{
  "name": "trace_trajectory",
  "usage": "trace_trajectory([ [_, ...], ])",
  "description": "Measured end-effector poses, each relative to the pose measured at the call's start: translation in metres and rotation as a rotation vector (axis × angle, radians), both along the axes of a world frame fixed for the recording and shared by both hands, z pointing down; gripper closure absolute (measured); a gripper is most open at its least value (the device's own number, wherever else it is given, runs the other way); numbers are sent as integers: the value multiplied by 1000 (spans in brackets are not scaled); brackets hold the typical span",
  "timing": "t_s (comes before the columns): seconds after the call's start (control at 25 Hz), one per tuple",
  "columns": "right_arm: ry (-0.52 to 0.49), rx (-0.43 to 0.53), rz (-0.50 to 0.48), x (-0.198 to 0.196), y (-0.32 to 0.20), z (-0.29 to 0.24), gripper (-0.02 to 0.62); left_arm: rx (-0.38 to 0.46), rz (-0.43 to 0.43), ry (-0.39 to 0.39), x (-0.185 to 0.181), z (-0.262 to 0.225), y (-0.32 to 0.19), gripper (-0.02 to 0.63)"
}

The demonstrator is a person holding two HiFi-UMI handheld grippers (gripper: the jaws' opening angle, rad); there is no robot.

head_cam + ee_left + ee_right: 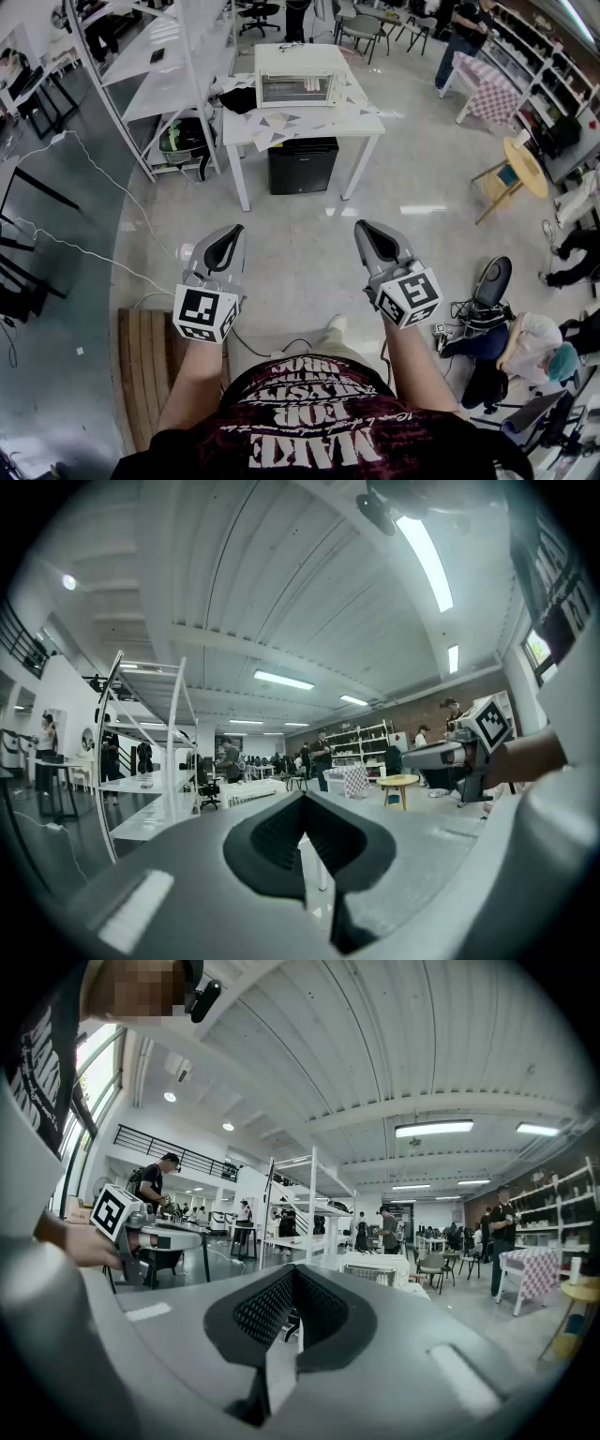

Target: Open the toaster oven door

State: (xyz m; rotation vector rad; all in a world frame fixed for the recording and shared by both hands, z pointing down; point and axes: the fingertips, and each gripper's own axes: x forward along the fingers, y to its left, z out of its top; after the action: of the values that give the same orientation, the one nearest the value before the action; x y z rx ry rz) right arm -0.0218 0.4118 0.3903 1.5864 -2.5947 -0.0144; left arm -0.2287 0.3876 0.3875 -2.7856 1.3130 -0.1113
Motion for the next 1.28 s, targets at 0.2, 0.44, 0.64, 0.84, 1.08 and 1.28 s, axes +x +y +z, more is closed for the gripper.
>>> trace_trajectory([
  [0.2,-27,-10,-1,0,4,-3,569,0,-7,-2,-4,-2,4,603],
  [0.44,-21,-39,14,9,9,3,569,6,-7,2,-7,6,5,604],
  [0.64,-19,-63,-10,12,-2,14,569,-33,-2,9,2,23,-7,604],
  [0.84,-34,-41,-34,21,-24,13,569,-37,-6,1,16,24,-27,604],
  [1.08,-79,-30,-49,32,-64,11,569,-22,-12,-8,24,14,-59,604],
  [1.28,-108,-43,-48,44,-99,17,569,-23,-15,-1,33,16,-94,604],
])
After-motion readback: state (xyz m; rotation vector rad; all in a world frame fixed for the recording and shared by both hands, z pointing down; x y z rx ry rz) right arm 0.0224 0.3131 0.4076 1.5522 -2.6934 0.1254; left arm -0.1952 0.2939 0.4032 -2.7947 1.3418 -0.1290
